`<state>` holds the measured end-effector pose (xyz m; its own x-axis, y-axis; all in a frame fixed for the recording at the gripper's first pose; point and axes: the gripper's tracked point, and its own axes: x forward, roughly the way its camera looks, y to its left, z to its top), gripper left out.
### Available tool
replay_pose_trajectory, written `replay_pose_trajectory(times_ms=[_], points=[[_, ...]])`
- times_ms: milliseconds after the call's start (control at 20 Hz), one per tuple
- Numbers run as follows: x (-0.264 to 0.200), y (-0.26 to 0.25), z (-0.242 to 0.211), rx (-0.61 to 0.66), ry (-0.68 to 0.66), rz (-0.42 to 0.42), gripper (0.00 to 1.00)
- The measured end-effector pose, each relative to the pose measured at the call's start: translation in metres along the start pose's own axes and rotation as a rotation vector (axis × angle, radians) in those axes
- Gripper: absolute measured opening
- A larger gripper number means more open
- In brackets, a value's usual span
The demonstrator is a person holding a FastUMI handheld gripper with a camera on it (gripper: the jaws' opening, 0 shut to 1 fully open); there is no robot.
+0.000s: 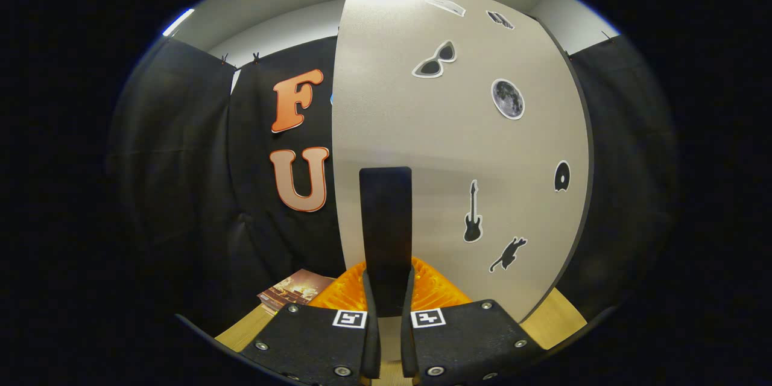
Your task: Open the shoe cabinet door, grab the shoes and put them into the shoe cabinet, then close the shoe cabinet door.
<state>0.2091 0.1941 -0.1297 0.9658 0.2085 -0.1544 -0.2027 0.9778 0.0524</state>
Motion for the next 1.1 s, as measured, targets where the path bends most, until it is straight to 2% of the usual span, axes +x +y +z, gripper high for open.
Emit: replay_pose_trajectory(times_ms=[650, 1100], points=[[-0.056, -0.029, -0.005, 0.004, 0.003, 0.019, 0.13], [-0.098, -0.072, -0.009, 0.018, 0.001, 0.011, 0.12]])
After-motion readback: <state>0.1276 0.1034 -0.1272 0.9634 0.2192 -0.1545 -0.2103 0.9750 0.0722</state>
